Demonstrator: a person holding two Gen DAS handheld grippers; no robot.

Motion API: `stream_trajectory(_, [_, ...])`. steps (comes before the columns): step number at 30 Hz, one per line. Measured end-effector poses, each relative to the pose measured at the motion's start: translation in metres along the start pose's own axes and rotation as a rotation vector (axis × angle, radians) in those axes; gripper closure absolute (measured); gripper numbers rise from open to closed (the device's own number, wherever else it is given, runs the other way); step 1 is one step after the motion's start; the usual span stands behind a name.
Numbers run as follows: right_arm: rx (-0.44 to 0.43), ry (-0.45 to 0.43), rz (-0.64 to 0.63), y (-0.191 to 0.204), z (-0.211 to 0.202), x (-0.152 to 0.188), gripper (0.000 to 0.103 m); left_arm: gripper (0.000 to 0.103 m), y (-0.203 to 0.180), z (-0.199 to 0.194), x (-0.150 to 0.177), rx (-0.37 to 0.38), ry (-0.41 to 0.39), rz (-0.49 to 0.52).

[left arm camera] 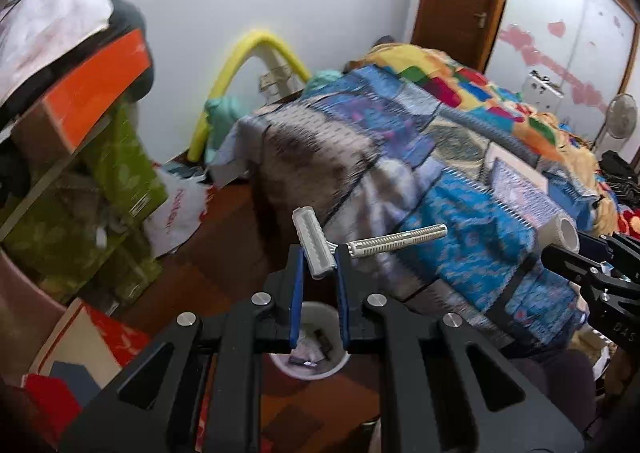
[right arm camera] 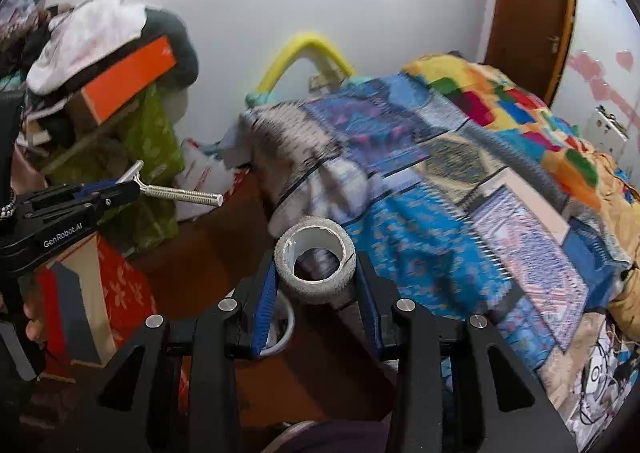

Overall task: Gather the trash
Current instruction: 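Open both tools to drop the razor and tape roll into the bin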

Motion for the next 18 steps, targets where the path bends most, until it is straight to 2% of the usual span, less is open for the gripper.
stream_trajectory(7, [-0.055, 0.099, -0.041, 0.041, 0.041, 0.015, 0.068, 0.089, 0.04, 0.03, 0.036, -0.037, 0.098, -0.046])
stream_trajectory(18, [-0.148, 0.342, -0.019, 0.072, 0.128, 0.051, 0.068, 0.089, 0.078, 0.119, 0.099, -0.081, 0.325, -0.127])
Point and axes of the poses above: each gripper's, at about its wrist camera, not at the fingertips, and z roughly the way its jaws point, y to its left, x to its underside, the point moved 3 cm from there along z, roughly the way its jaws point, and after that the axes turned 1 degree about x, right-handed, at the moved point
